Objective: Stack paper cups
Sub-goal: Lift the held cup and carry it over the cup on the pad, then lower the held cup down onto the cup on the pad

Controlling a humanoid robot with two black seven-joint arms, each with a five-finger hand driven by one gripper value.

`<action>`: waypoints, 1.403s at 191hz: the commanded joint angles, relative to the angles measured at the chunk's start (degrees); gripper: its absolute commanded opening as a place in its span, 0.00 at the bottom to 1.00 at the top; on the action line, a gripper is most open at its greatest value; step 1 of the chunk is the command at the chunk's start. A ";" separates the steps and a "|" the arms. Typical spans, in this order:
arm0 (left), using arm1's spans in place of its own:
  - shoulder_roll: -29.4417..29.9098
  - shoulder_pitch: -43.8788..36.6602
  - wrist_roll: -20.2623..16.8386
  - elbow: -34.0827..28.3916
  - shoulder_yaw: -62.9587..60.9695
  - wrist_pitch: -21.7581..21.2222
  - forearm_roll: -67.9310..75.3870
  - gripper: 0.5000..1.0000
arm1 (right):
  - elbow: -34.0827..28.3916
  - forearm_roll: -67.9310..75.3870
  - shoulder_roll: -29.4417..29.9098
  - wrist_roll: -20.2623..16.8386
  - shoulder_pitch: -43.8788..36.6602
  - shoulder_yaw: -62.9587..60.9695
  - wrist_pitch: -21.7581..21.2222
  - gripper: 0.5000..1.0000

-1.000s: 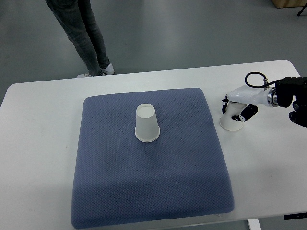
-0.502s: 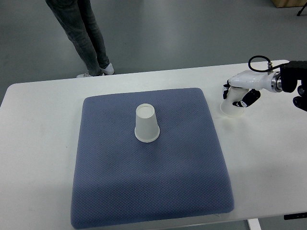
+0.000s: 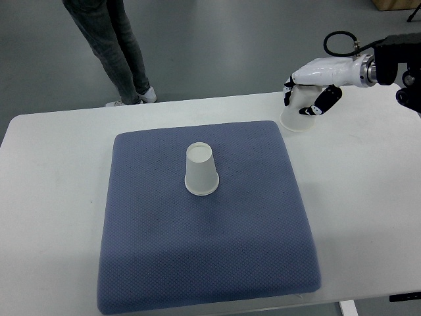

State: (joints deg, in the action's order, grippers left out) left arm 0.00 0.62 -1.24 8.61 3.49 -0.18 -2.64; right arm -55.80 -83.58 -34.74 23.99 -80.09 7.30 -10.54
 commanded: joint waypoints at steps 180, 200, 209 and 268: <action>0.00 0.00 0.01 0.00 -0.06 0.00 0.00 1.00 | -6.08 0.53 13.73 -0.35 -2.79 -9.49 -8.88 0.00; 0.00 0.00 0.01 0.00 0.02 0.00 0.00 1.00 | -5.99 0.61 14.52 -0.53 -2.08 -9.41 -8.88 0.00; 0.00 0.00 0.01 0.00 0.02 0.00 0.00 1.00 | -5.99 0.61 14.70 -0.61 -2.08 -9.41 -8.88 0.00; 0.00 0.00 0.01 0.00 0.02 0.00 0.00 1.00 | -5.28 0.35 15.75 -0.70 -0.94 -9.41 -8.71 0.00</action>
State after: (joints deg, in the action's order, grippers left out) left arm 0.00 0.62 -1.22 8.61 3.49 -0.18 -2.64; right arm -61.39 -83.16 -19.28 23.38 -81.31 -2.11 -19.27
